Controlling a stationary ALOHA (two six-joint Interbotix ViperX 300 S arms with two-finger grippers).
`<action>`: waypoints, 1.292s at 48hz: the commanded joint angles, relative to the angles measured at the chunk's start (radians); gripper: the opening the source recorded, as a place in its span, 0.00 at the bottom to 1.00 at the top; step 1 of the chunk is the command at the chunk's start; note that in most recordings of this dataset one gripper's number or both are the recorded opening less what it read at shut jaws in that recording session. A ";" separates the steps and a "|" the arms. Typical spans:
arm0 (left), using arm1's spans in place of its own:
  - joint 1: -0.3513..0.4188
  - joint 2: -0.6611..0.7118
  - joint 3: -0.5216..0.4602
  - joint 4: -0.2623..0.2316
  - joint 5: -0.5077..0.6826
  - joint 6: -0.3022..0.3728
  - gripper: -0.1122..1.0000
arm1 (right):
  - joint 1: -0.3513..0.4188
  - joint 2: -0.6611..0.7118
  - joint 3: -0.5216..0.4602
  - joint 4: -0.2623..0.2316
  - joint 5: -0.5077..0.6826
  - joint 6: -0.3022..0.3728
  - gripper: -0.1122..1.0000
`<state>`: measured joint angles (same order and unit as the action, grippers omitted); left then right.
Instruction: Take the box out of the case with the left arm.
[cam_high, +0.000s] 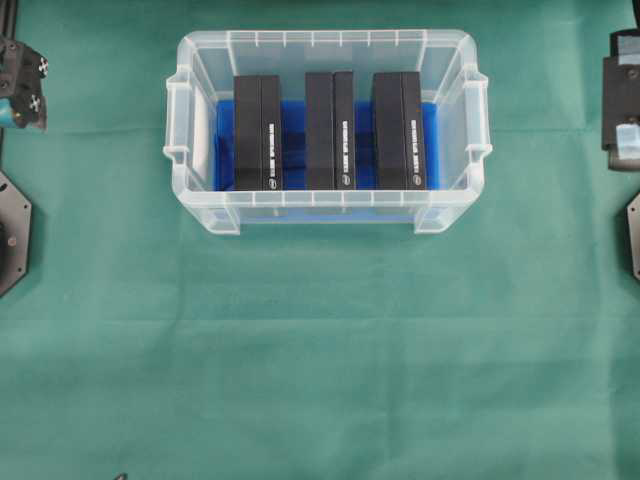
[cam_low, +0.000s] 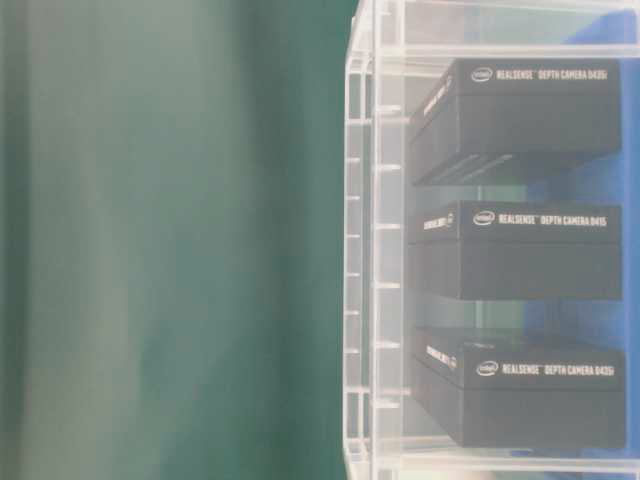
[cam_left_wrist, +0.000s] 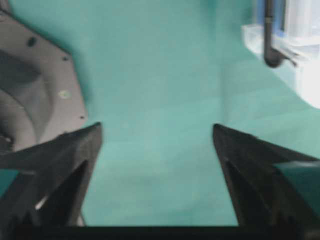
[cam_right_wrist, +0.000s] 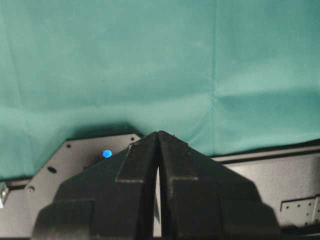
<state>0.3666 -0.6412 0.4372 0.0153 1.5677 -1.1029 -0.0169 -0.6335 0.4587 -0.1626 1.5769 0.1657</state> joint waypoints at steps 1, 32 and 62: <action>0.005 -0.002 -0.009 0.000 -0.002 0.000 0.96 | -0.002 0.000 -0.026 -0.003 0.002 0.002 0.10; 0.003 -0.003 -0.008 0.005 -0.006 -0.002 0.97 | -0.002 0.000 -0.028 -0.003 -0.002 0.002 0.10; -0.009 0.112 -0.084 0.000 -0.035 -0.008 0.97 | -0.003 0.005 -0.026 0.000 -0.003 0.003 0.10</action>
<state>0.3651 -0.5492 0.3958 0.0153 1.5386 -1.1106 -0.0184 -0.6320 0.4587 -0.1626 1.5769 0.1672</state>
